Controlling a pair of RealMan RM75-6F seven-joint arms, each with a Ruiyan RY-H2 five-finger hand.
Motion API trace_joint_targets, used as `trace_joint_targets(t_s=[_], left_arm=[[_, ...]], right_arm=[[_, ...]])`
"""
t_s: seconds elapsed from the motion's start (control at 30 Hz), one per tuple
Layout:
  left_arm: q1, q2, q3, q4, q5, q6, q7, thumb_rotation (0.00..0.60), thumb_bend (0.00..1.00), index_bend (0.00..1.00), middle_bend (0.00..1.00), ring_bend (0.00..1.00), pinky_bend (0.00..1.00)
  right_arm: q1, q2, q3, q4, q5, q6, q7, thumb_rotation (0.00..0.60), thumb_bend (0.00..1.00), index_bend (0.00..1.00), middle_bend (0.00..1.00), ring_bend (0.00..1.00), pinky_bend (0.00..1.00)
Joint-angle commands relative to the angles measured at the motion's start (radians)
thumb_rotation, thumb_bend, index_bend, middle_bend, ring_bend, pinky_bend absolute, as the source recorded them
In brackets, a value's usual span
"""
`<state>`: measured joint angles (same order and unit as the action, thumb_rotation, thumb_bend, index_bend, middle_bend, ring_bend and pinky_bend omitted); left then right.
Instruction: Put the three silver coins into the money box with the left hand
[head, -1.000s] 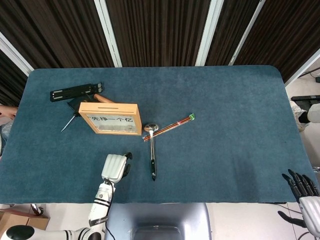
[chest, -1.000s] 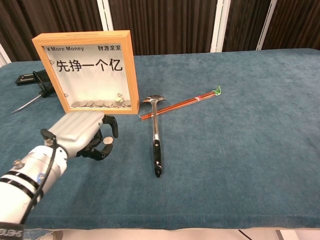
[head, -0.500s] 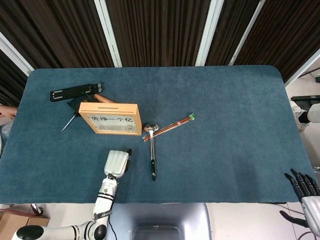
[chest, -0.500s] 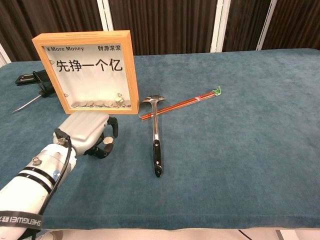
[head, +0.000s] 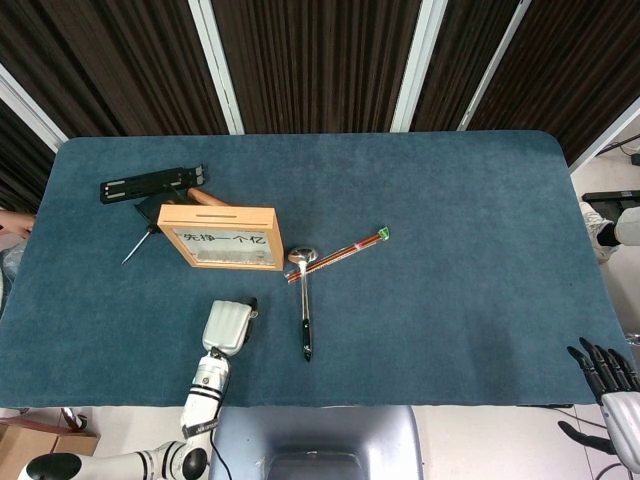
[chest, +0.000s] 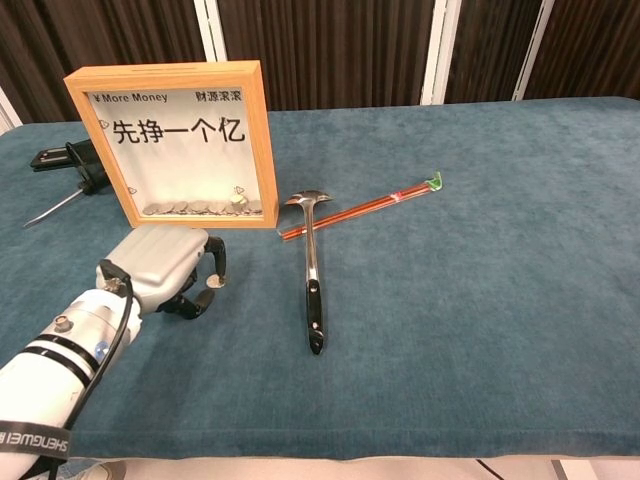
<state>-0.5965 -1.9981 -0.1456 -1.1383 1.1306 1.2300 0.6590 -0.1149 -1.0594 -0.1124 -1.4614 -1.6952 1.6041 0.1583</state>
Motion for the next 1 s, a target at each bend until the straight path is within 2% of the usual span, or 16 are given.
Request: trace_joint_targets(t_s=[0.03,1.0], left_arm=[[0.001,0.000,-0.002,0.003,0.004,-0.003,0.001,0.600,0.41,0.43,1.00,1.00,1.00],[0.013,-0.004,-0.026,0.013,0.012,-0.032,0.023,0.600,0.41,0.43,1.00,1.00,1.00]], right_arm=[[0.000,0.000,0.000,0.000,0.001,0.000,0.000,0.600,0.05,0.00,0.00,0.00,0.00],[-0.001,-0.001,0.002,0.001,0.003,0.001,0.001,0.600,0.05,0.00,0.00,0.00,0.00]])
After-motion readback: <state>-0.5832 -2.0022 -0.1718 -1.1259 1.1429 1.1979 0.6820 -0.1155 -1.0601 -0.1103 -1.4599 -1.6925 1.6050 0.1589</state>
